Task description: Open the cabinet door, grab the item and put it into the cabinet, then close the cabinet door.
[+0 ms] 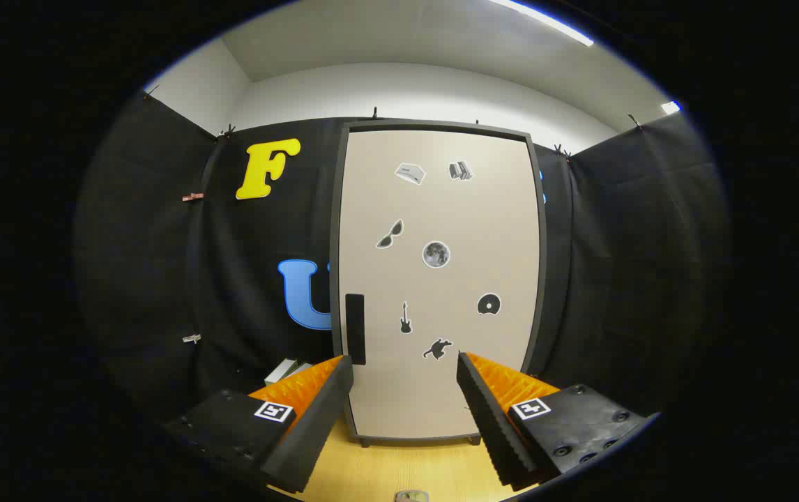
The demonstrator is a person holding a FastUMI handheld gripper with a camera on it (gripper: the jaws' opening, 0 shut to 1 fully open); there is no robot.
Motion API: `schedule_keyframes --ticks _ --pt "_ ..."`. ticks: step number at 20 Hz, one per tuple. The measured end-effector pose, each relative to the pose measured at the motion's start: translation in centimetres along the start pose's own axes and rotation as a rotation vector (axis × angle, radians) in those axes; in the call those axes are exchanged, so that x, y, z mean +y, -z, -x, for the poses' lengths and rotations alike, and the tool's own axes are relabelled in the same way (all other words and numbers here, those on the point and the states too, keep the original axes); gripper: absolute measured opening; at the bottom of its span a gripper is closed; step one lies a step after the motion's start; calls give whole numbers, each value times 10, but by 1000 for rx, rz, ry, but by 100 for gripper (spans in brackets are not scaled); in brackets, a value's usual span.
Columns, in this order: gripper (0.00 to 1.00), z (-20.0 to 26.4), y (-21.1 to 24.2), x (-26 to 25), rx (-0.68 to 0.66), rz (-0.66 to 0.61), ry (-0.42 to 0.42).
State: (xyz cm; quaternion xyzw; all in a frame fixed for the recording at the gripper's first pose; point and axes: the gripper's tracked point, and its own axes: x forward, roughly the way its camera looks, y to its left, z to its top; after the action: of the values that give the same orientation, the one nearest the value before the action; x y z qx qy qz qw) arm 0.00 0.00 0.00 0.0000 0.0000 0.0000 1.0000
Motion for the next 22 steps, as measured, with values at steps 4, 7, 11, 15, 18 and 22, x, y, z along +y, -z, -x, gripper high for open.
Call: schedule_keyframes --ticks 4,7,11,15,18,22 --pt "98 -3 -6 0 -27 -13 -20" --pt "97 -5 -12 -4 -60 -6 -15" --pt "98 -8 -8 -11 -45 -12 -14" --pt "98 -8 -15 -17 -63 -8 -10" --pt "98 -6 -17 -16 -65 -6 -35" --pt "97 -7 -17 -18 -60 -8 -75"
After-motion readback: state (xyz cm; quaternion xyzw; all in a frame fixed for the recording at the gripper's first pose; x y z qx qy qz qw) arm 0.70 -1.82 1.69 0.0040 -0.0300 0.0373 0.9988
